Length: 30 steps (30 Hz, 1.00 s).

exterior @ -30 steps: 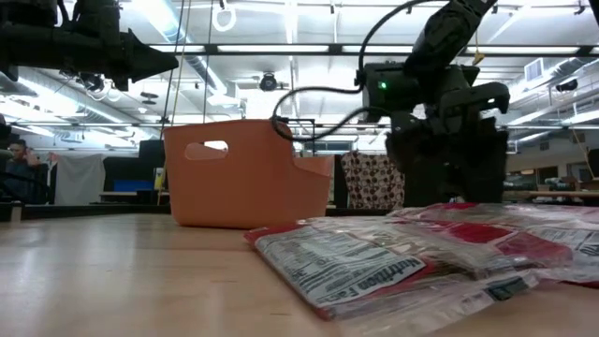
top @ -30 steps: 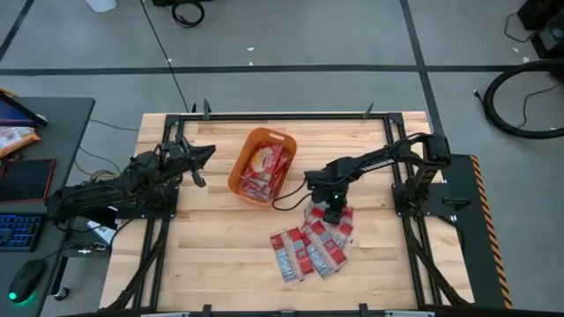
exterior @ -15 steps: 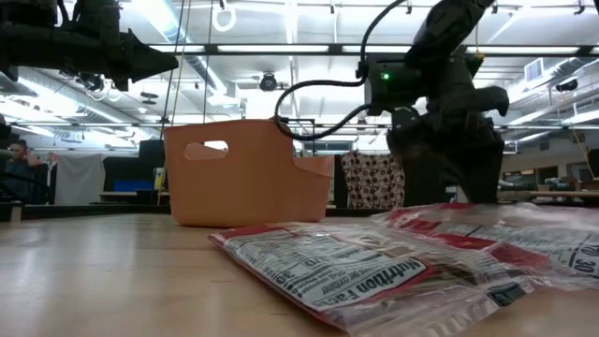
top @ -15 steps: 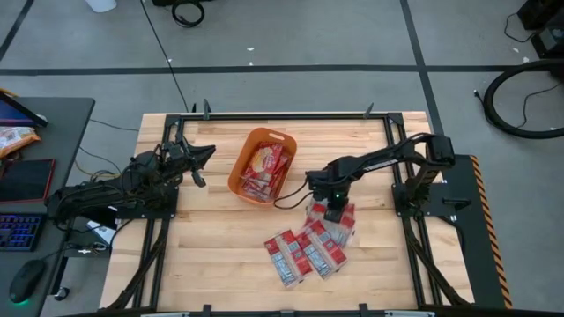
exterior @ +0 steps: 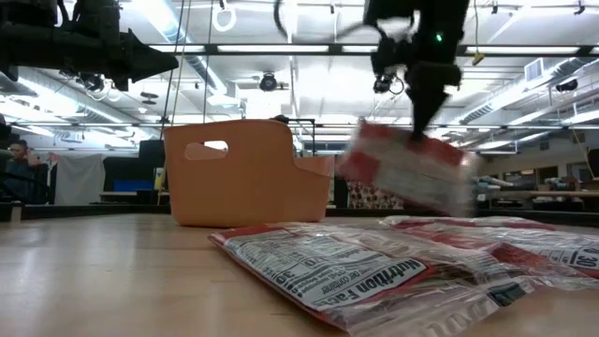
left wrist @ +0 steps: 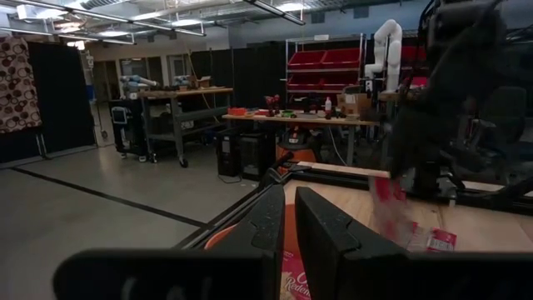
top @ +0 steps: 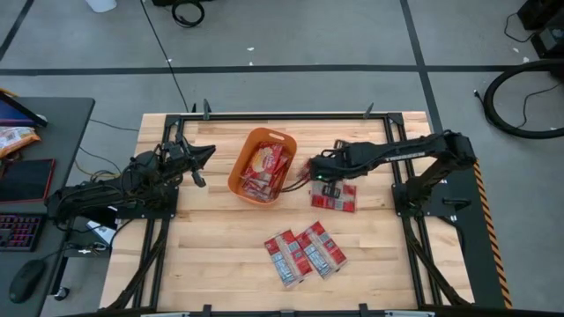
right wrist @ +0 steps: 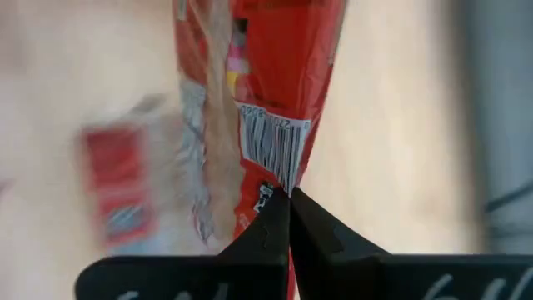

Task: Sort popcorn bags into baskets
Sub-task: Put the red popcorn pack into the orange bin

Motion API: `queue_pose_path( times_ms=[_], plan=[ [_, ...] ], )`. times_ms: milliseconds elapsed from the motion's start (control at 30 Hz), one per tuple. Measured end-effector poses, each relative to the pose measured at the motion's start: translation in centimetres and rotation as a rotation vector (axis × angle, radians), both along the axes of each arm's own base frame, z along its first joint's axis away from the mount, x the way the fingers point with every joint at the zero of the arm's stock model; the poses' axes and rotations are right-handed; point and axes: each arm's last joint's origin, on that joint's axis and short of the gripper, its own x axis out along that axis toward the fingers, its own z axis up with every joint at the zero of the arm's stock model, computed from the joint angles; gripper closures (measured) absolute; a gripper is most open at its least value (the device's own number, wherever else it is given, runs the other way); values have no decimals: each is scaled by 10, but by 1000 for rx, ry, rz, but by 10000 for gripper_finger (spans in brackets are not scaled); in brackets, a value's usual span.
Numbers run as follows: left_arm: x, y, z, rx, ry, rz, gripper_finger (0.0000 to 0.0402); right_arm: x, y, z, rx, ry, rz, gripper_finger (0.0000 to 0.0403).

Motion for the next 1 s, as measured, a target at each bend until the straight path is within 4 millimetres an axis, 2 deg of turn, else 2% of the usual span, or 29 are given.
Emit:
queue_pose_path(
  times_ms=[167, 467, 700, 1000],
  plan=[
    [0, 0, 0, 0, 0, 0, 365, 11, 8, 21, -385, -56, 87, 399],
    [0, 0, 0, 1, -1, 0, 365, 55, 17, 37, -771, -191, 256, 399],
    [0, 0, 0, 1, 0, 0, 365, 97, 17, 19, -920, -154, 468, 400],
    [0, 0, 0, 1, 0, 0, 365, 140, 3, -32, -1012, -121, 709, 400]
  ],
)
